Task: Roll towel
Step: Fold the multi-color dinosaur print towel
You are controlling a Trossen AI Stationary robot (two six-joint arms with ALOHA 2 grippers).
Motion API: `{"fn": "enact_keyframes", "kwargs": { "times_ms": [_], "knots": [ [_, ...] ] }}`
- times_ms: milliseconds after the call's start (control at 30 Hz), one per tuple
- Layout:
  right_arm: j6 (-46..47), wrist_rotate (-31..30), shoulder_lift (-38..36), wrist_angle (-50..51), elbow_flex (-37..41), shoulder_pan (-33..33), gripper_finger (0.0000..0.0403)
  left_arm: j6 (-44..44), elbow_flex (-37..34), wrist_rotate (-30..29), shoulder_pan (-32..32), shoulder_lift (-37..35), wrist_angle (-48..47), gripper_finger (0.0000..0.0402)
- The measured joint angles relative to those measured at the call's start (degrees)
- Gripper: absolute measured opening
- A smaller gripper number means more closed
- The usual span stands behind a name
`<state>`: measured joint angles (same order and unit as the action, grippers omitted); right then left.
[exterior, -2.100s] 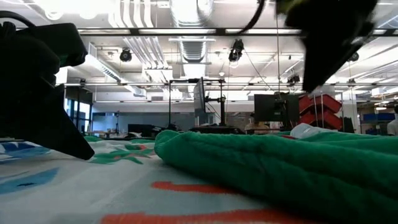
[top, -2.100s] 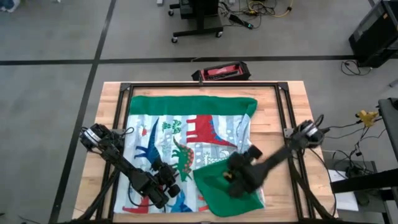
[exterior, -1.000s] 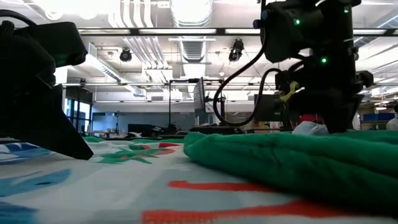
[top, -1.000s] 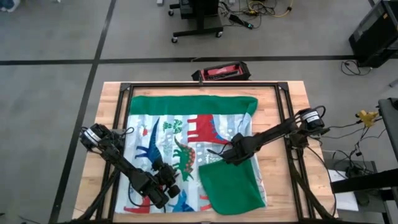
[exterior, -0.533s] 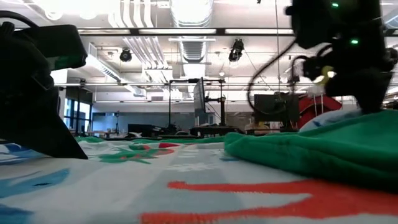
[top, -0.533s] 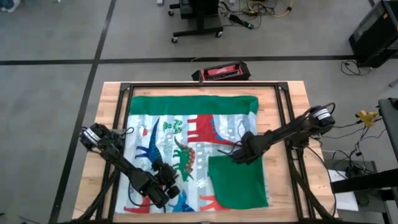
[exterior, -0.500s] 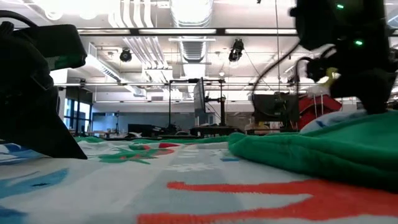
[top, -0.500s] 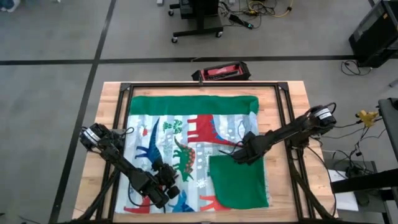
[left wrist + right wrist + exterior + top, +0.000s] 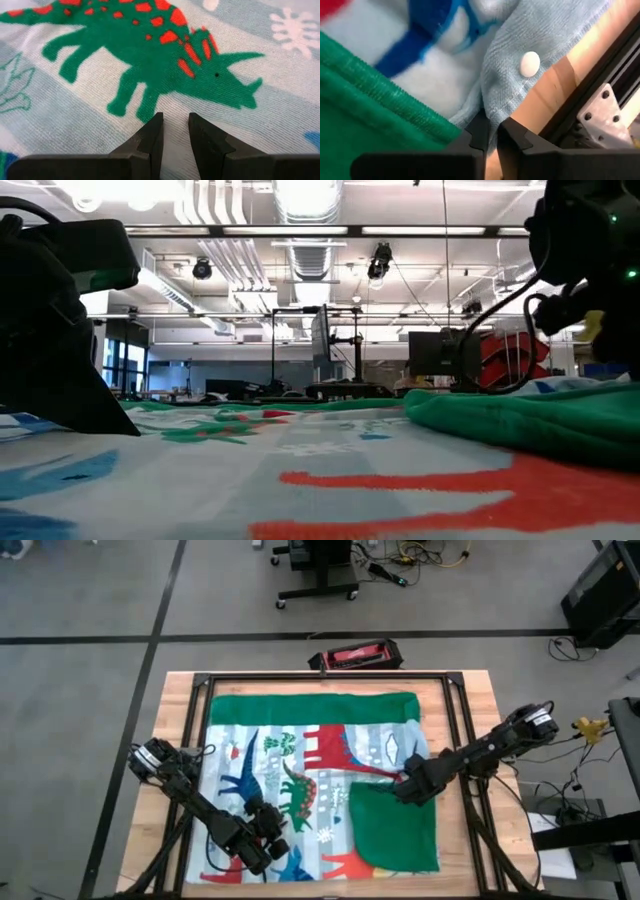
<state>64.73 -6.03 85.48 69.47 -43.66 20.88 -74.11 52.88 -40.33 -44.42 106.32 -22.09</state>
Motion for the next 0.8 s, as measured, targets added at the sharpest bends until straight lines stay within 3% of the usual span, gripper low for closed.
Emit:
{"fn": "enact_keyframes", "kwargs": {
  "times_ms": [167, 267, 400, 533, 633, 800],
  "knots": [
    [-4.09, 2.76, -0.06, 4.14, -1.30, 0.22, 0.0120, 0.98, 0.00, 0.15, -0.26, 0.00, -0.32, 0.0077],
    [-1.63, 3.04, -0.18, 8.30, -3.78, 2.54, 0.0160, 1.38, 0.00, 0.13, -0.63, 0.02, -0.37, 0.0077],
    [3.73, 0.37, -0.66, 7.95, -9.23, 11.84, 0.0188, 1.42, 0.00, 0.13, -1.40, 0.02, -0.48, 0.0077],
    [12.35, -3.56, -0.64, 8.08, -13.46, 21.54, 0.0190, 1.68, -0.02, 0.17, -1.77, 0.02, -0.28, 0.0077],
    [17.68, -5.15, 0.26, 0.79, -14.69, 29.26, 0.0184, 2.59, -0.02, 0.24, -2.49, 0.02, 0.07, 0.0077],
    [21.28, -12.31, 4.39, -21.79, -13.83, 39.68, 0.0164, 2.13, -0.02, -0.12, -3.21, 0.04, 0.17, 0.0077]
  ]
}}
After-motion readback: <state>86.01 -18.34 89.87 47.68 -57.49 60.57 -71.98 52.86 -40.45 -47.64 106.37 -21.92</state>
